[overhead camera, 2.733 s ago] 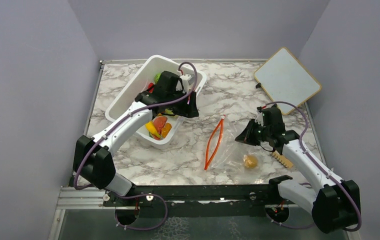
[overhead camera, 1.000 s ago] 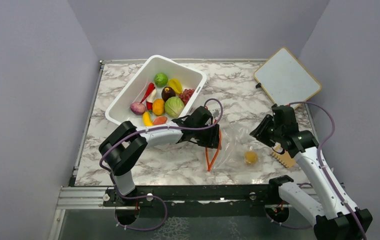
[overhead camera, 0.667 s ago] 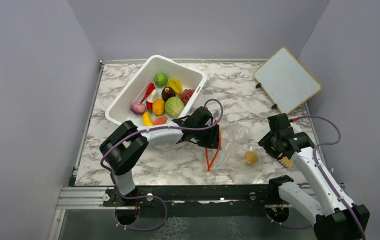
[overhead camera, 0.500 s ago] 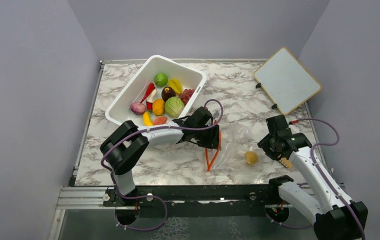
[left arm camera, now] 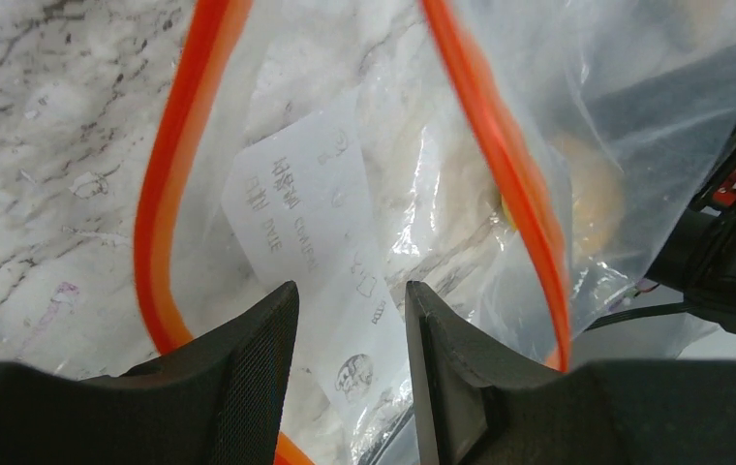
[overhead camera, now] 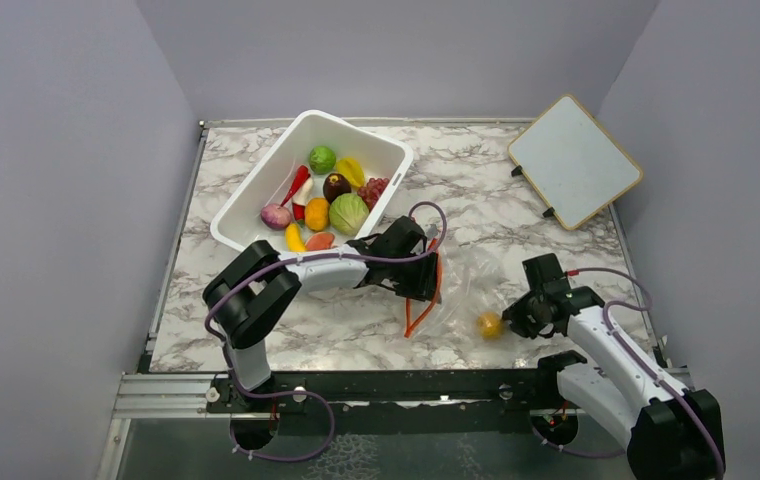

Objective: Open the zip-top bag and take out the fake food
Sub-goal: Pick up the fake fruit from the zipper food storage bag.

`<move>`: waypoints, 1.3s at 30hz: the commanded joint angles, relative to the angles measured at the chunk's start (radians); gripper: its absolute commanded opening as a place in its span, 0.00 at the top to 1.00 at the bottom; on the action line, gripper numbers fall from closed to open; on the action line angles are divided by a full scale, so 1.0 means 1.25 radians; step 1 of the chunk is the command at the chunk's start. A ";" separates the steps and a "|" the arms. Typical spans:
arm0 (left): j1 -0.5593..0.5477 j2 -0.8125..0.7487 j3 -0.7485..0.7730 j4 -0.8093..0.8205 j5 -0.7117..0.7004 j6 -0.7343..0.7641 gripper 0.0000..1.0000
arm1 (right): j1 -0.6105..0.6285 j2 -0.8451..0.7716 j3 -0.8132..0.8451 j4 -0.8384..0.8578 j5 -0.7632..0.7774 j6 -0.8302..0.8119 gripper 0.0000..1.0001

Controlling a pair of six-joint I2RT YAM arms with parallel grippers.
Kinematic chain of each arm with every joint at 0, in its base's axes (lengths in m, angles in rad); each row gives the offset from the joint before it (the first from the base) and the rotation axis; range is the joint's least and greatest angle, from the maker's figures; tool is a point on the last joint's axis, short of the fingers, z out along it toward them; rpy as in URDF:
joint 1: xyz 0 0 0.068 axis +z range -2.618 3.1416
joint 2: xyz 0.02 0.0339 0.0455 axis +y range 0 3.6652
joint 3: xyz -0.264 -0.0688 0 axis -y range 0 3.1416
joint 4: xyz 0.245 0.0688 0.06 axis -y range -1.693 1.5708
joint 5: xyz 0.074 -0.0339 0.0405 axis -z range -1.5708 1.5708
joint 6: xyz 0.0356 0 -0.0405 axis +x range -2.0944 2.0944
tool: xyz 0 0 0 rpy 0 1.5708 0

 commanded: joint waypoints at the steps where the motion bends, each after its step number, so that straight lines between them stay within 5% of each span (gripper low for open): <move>1: -0.015 0.011 -0.026 0.013 0.003 -0.006 0.53 | 0.001 -0.011 -0.031 0.112 -0.087 0.038 0.78; 4: -0.019 -0.004 -0.035 0.016 0.004 0.001 0.53 | 0.001 -0.014 -0.033 0.180 -0.145 0.013 0.86; 10: -0.021 -0.020 -0.063 0.060 0.031 -0.011 0.52 | 0.001 0.012 0.010 0.264 -0.232 -0.058 0.87; 17: -0.020 -0.038 -0.082 0.081 0.010 -0.033 0.50 | 0.001 0.043 0.189 -0.032 0.052 -0.127 0.75; 22: -0.020 -0.030 -0.081 0.089 0.012 -0.034 0.50 | 0.001 -0.037 0.232 -0.125 0.104 -0.111 0.69; 28: -0.021 -0.018 -0.068 0.093 0.018 -0.033 0.50 | 0.001 -0.072 0.159 -0.048 0.011 -0.124 0.70; 33: -0.021 -0.014 -0.072 0.095 0.025 -0.032 0.50 | 0.001 0.008 0.171 -0.053 0.116 -0.071 0.70; 39: -0.021 -0.008 -0.080 0.126 0.042 -0.042 0.50 | 0.001 0.130 0.084 0.083 0.020 -0.071 0.75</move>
